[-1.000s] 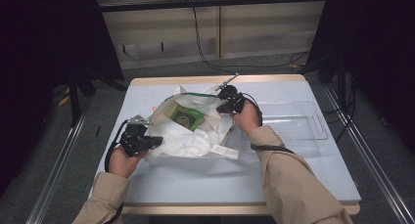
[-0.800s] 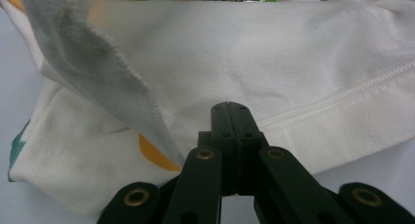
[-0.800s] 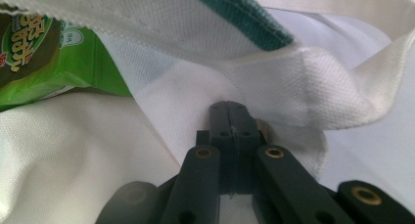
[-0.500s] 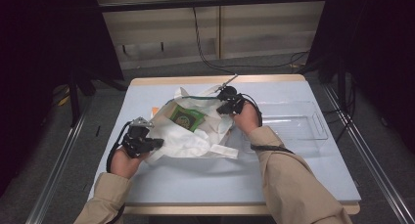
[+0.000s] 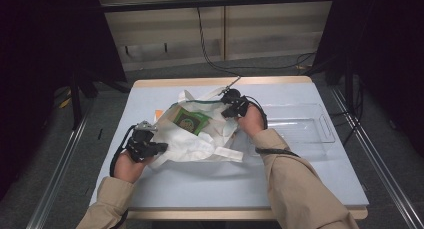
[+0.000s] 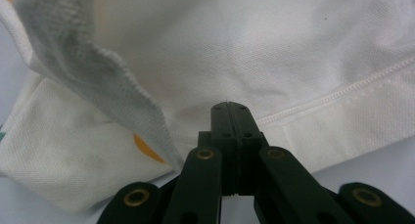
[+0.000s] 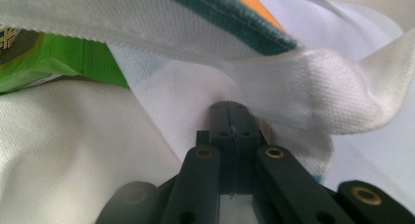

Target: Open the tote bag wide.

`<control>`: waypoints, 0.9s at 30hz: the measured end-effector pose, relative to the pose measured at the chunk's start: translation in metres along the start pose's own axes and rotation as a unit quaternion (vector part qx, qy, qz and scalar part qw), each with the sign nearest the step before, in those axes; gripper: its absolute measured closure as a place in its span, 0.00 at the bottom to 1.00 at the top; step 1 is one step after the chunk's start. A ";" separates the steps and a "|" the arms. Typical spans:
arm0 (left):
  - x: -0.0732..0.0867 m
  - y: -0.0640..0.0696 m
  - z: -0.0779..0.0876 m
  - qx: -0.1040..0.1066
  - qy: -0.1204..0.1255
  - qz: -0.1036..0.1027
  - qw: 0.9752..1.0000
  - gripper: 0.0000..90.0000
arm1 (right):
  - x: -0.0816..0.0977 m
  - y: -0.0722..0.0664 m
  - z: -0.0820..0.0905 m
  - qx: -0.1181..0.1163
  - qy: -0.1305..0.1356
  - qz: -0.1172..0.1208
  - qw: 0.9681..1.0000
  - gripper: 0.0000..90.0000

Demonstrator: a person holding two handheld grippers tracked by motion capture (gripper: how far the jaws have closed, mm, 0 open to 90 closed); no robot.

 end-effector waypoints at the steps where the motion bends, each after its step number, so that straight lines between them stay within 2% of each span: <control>1: 0.000 0.000 0.001 -0.002 0.001 0.000 1.000 1.00 | 0.001 0.000 0.001 -0.001 0.002 -0.004 1.000 1.00; 4: -0.002 0.000 0.003 -0.001 0.007 0.000 1.000 1.00 | 0.002 0.001 0.004 -0.010 0.016 -0.019 1.000 1.00; 14: -0.011 0.000 0.011 0.004 0.032 0.011 0.999 0.96 | 0.011 -0.005 0.023 -0.018 0.037 -0.012 0.999 0.99; 25: -0.029 0.004 0.016 0.009 0.048 -0.008 0.999 0.92 | 0.026 -0.019 0.043 -0.033 0.059 -0.008 0.998 0.99; 26: -0.030 0.004 0.016 0.015 0.049 -0.006 0.999 0.92 | 0.027 -0.020 0.045 -0.033 0.060 -0.011 0.998 0.99; 27: -0.032 0.004 0.016 0.010 0.047 -0.009 0.999 0.92 | 0.028 -0.022 0.045 -0.036 0.065 -0.009 0.997 0.99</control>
Point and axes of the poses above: each handheld gripper's, and its own axes: z roughly backward along the jaws, x roughly out of its underside, y roughly to its right, the point moved 1 cm from there along -z, roughly forward along the jaws, and after that the axes turned 4 degrees about x, right-handed, at the moved point
